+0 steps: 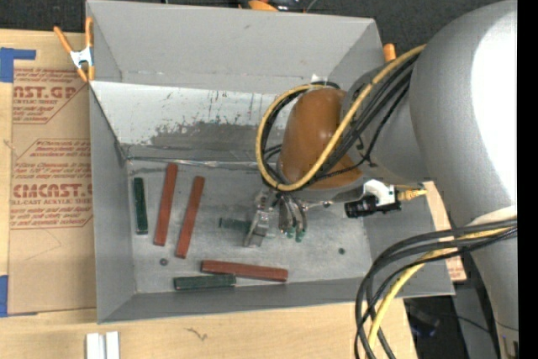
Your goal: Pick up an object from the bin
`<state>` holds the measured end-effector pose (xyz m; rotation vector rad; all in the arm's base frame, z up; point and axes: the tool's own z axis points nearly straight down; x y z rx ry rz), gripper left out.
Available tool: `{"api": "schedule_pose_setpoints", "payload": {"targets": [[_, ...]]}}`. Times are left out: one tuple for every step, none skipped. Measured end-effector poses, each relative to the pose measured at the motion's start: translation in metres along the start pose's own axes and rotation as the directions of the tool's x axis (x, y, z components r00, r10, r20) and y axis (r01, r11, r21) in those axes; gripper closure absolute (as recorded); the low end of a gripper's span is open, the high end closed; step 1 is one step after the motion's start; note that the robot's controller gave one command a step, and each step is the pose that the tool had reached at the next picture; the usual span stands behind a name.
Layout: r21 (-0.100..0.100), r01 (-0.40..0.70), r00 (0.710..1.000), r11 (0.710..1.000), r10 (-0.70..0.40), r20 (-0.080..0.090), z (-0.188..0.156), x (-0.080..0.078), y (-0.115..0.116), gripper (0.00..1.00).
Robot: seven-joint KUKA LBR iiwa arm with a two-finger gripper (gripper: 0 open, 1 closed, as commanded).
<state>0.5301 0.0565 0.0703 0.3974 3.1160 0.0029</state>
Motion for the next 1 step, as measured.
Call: {"api": "schedule_pose_setpoints", "payload": {"targets": [[-0.003,-0.014,1.000,1.000,0.014,0.010,-0.1426,-0.0221,0.0106,1.00]]}}
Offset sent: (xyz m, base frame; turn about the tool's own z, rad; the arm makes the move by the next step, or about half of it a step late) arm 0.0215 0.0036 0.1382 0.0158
